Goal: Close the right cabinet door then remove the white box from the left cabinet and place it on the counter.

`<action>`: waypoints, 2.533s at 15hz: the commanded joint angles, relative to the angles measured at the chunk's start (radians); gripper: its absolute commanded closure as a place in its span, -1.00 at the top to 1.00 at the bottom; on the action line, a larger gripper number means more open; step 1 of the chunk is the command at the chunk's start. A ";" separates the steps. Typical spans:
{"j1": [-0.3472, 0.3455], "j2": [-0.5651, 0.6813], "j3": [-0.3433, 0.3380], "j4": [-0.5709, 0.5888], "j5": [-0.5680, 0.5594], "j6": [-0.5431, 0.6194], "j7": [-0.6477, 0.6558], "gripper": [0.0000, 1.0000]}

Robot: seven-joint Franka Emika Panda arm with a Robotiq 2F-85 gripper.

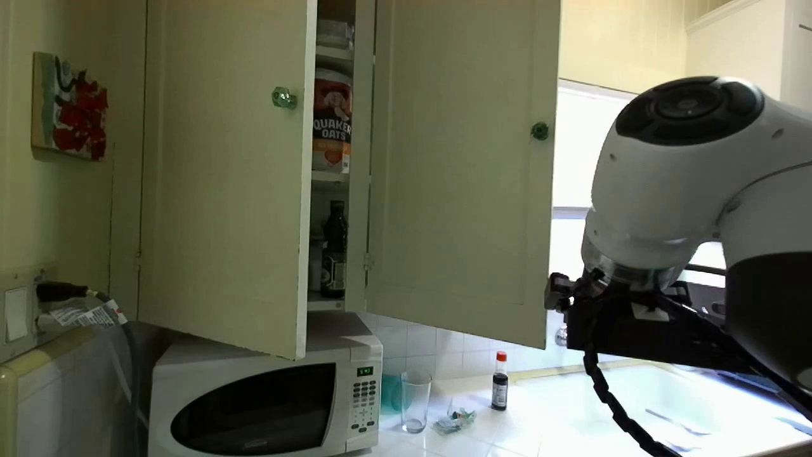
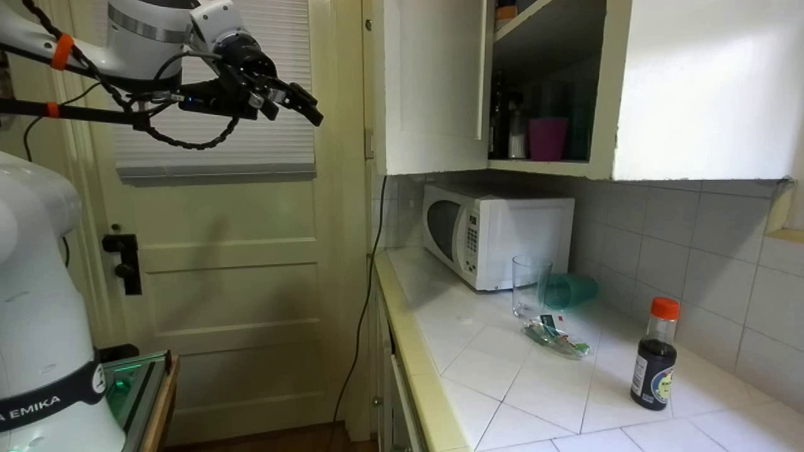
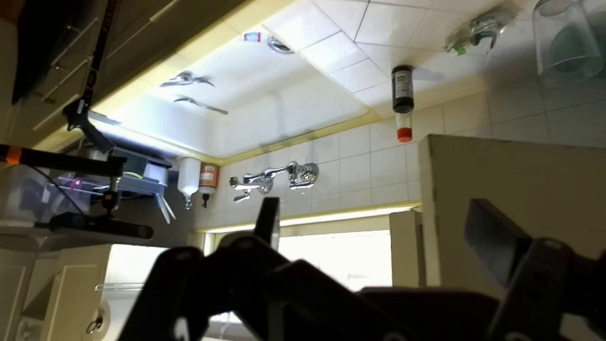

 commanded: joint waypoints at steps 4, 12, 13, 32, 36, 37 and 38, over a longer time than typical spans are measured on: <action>0.117 0.034 -0.039 -0.009 0.148 0.206 -0.139 1.00; 0.048 0.015 -0.064 -0.001 0.240 0.297 -0.324 1.00; 0.042 0.034 -0.032 -0.002 0.242 0.307 -0.308 1.00; -0.249 0.191 -0.151 0.179 0.254 0.496 -0.510 1.00; -0.298 0.194 -0.187 0.199 0.223 0.577 -0.569 1.00; -0.311 0.207 -0.191 0.212 0.228 0.609 -0.584 1.00; -0.327 0.217 -0.187 0.223 0.229 0.639 -0.596 1.00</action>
